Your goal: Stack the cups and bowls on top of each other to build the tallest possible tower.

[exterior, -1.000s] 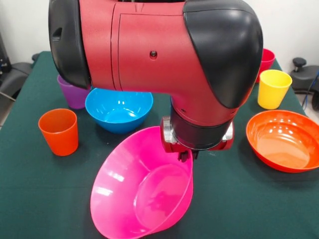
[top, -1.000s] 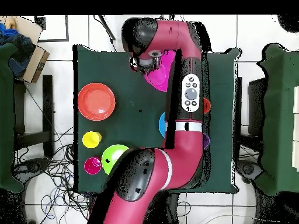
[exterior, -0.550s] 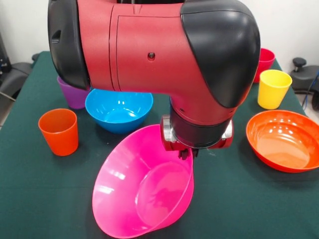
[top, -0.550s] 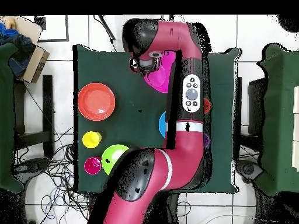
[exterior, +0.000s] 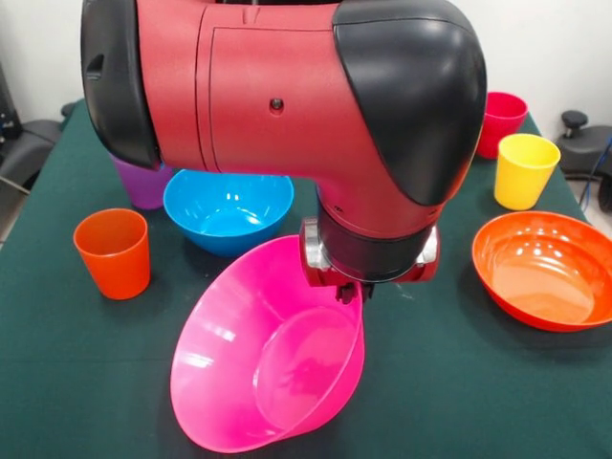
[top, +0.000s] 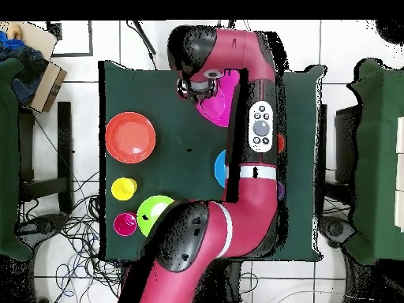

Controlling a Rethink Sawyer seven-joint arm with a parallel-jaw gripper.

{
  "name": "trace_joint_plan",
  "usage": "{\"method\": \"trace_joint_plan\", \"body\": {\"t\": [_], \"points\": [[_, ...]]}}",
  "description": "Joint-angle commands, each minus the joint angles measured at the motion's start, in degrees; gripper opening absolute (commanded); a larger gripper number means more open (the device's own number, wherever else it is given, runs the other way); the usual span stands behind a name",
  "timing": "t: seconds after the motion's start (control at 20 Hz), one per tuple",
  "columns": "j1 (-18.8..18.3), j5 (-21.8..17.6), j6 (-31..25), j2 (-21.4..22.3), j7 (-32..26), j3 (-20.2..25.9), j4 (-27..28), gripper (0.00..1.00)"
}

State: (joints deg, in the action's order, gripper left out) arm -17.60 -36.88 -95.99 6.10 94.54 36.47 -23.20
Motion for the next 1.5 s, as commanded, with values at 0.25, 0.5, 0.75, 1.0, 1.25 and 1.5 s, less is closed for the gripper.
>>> {"method": "trace_joint_plan", "body": {"t": [0.25, 0.5, 0.75, 1.0, 1.25, 1.5], "points": [[-0.39, 0.33, 2.76, 1.98, 0.0, -2.04, -2.81, 0.0], [-0.37, 0.34, 2.27, 1.7, -0.2, -1.73, -2.2, 0.0], [-0.65, 0.31, 1.84, 1.56, -1.15, -1.43, -1.88, 0.0], [-0.76, -0.05, 1.01, 1.23, -2.04, -0.89, -0.96, 0.0], [-1.01, -0.51, 0.54, 0.88, -3.14, -0.39, -0.08, 0.0], [-1.24, -0.73, 0.29, 0.71, -3.91, -0.07, 0.41, 0.0]]}}
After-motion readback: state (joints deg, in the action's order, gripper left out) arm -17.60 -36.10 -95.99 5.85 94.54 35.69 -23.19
